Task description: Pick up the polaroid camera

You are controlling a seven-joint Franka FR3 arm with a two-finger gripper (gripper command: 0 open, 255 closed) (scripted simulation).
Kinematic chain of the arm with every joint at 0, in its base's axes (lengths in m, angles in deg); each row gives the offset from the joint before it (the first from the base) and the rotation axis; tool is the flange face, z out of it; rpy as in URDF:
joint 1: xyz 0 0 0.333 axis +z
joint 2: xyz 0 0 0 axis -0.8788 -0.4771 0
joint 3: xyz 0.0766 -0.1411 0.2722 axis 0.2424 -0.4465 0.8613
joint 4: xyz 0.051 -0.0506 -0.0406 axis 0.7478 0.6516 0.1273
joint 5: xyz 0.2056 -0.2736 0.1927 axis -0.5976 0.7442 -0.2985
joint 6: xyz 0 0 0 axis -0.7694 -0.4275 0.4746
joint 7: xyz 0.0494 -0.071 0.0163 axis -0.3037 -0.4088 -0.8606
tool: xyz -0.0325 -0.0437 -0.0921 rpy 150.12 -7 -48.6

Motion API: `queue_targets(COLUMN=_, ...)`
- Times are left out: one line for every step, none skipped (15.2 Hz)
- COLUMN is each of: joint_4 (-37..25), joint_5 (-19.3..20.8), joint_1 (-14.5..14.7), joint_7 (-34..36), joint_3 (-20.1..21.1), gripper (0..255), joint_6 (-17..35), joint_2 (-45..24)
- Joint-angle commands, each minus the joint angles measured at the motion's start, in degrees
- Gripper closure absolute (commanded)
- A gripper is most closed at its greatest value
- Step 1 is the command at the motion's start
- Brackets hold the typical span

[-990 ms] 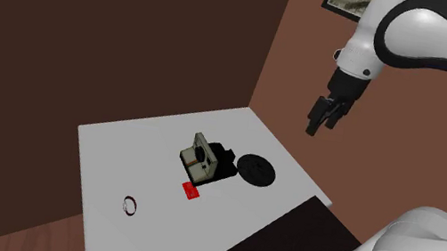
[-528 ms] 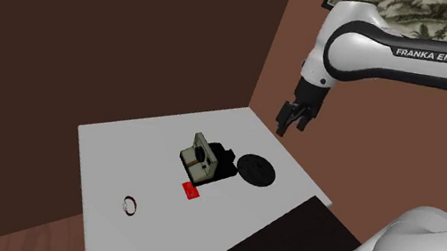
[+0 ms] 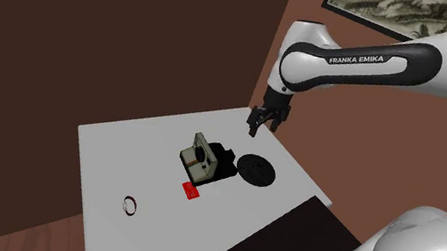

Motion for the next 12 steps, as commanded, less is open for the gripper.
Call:
queue_targets(joint_4=-1.88, joint_5=0.10, joint_1=-0.02, joint_7=0.50, joint_3=0.26, gripper=0, joint_6=3.32, joint_2=-5.10)
queue_targets(joint_4=-2.91, joint_5=0.17, joint_1=0.01, joint_7=0.84, joint_3=0.41, gripper=0, joint_6=4.55, joint_2=-7.33)
queue_targets(joint_4=-4.02, joint_5=0.25, joint_1=0.06, joint_7=1.18, joint_3=0.54, gripper=0, joint_6=5.70, joint_2=-9.56)
queue_targets(joint_4=-5.21, joint_5=0.35, joint_1=0.10, joint_7=1.52, joint_3=0.66, gripper=0, joint_6=6.79, joint_2=-11.80)
queue_targets(joint_4=-6.46, joint_5=0.47, joint_1=0.16, joint_7=1.87, joint_3=0.75, gripper=0, joint_6=7.80, joint_2=-14.05)
queue_targets(joint_4=-7.79, joint_5=0.61, joint_1=0.22, joint_7=2.22, joint_3=0.83, gripper=0, joint_6=8.75, joint_2=-16.30)
queue_targets(joint_4=-9.20, joint_5=0.76, joint_1=0.29, joint_7=2.57, joint_3=0.90, gripper=0, joint_6=9.61, joint_2=-18.54)
queue_targets(joint_4=-10.68, joint_5=0.92, joint_1=0.36, joint_7=2.93, joint_3=0.96, gripper=0, joint_6=10.41, joint_2=-20.79)
queue_targets(joint_4=-12.23, joint_5=1.09, joint_1=0.45, joint_7=3.28, joint_3=1.00, gripper=0, joint_6=11.13, joint_2=-23.04)
queue_targets(joint_4=-13.86, joint_5=1.26, joint_1=0.54, joint_7=3.62, joint_3=1.01, gripper=0, joint_6=11.78, joint_2=-25.29)
queue_targets(joint_4=-15.56, joint_5=1.44, joint_1=0.65, joint_7=3.96, joint_3=1.00, gripper=0, joint_6=12.36, joint_2=-27.55)
queue_targets(joint_4=-17.33, joint_5=1.61, joint_1=0.77, joint_7=4.30, joint_3=0.99, gripper=0, joint_6=12.85, joint_2=-29.80)
